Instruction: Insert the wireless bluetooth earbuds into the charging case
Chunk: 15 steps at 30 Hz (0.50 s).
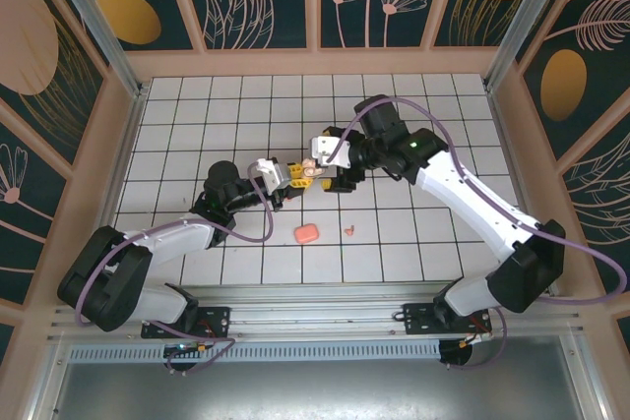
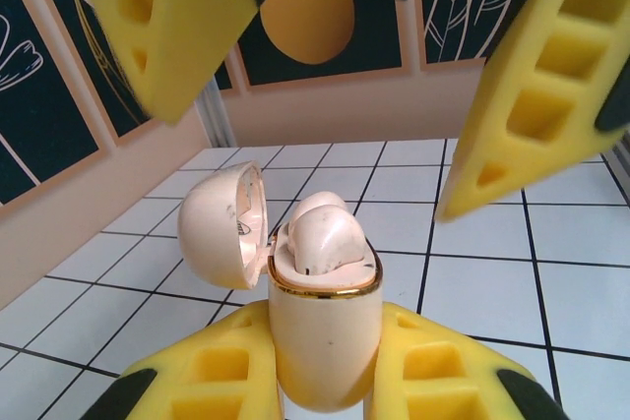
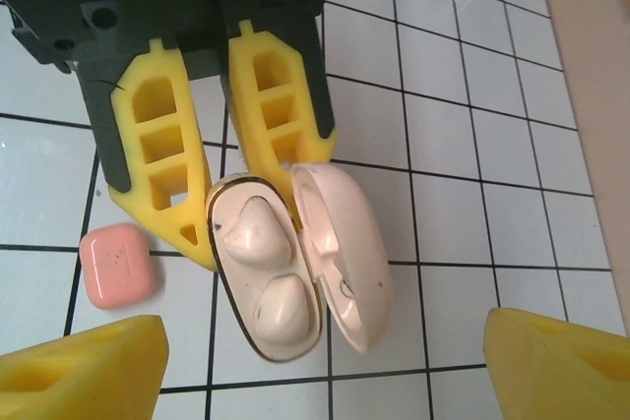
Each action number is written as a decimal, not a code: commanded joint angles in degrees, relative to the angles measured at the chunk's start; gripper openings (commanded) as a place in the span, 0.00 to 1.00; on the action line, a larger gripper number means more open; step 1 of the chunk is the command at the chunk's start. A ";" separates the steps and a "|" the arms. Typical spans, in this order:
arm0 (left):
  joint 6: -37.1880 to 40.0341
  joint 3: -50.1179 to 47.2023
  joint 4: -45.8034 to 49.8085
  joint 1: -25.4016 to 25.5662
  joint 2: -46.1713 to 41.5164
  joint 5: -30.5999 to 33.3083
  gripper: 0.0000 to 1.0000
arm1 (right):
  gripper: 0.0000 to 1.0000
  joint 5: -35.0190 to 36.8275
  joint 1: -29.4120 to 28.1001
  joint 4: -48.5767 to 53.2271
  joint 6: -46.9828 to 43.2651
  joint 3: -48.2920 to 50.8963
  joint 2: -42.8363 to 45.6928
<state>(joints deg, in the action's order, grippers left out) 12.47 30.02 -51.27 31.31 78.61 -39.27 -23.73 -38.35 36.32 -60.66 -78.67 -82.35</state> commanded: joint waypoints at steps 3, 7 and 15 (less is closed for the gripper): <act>1.24 1.56 -0.06 0.33 -1.58 -1.51 0.12 | 0.83 0.02 -1.09 0.65 -3.04 -2.97 -2.01; 1.26 1.67 -0.15 0.38 -1.54 -1.59 0.12 | 0.78 -0.71 -1.37 1.71 -3.40 -4.06 -3.67; 0.53 1.44 -0.94 0.36 -1.58 -1.56 0.12 | 0.70 -1.43 -1.82 2.52 -3.50 -4.22 -4.50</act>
<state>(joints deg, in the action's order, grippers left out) 12.45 30.04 -50.74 31.31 78.04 -40.03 -23.88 -39.59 37.19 -63.18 -81.03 -86.43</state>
